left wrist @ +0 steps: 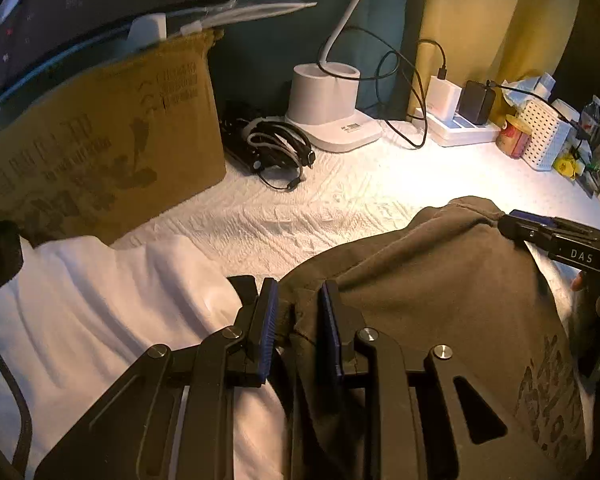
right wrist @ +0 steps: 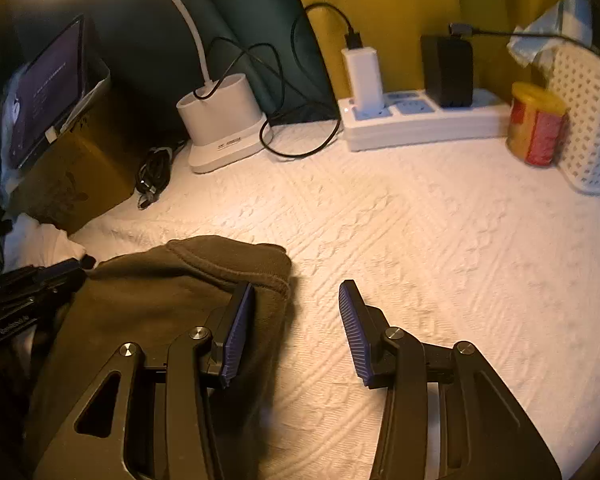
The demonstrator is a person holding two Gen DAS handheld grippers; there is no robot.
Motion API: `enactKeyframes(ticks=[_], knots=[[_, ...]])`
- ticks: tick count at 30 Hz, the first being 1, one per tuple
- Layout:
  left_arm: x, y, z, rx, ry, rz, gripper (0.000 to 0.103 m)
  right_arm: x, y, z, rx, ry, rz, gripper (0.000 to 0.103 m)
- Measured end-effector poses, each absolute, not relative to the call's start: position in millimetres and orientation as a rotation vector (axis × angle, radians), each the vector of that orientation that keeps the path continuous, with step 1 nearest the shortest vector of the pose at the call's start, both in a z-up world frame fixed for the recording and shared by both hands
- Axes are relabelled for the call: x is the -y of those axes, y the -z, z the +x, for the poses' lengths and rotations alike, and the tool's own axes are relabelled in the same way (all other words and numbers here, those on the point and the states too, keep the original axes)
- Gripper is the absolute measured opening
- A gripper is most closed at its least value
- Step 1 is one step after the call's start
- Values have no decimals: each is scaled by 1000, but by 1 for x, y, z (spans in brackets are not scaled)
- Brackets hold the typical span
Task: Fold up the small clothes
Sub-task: 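Lay the sweatshirt end down and open both grippers, then press the folded sweatshirt flat with the left gripper while the right gripper smooths it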
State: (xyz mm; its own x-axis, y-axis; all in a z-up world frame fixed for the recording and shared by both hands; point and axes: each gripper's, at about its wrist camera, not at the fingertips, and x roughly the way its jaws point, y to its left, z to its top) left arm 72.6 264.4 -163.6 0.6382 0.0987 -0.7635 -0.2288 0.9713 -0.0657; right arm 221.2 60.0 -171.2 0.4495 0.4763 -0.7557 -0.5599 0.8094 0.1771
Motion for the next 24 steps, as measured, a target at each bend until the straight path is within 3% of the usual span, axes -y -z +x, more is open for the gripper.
enactKeyframes(ticks=[14, 18, 24], knots=[[-242, 137, 23, -820, -133, -214, 24, -43, 163, 189, -886, -623, -127, 46], [-229, 140, 7, -826, -110, -240, 41, -40, 162, 171, -886, -638, -140, 46], [-203, 142, -16, -840, -71, -221, 41, -35, 159, 146, -886, -659, -149, 46]])
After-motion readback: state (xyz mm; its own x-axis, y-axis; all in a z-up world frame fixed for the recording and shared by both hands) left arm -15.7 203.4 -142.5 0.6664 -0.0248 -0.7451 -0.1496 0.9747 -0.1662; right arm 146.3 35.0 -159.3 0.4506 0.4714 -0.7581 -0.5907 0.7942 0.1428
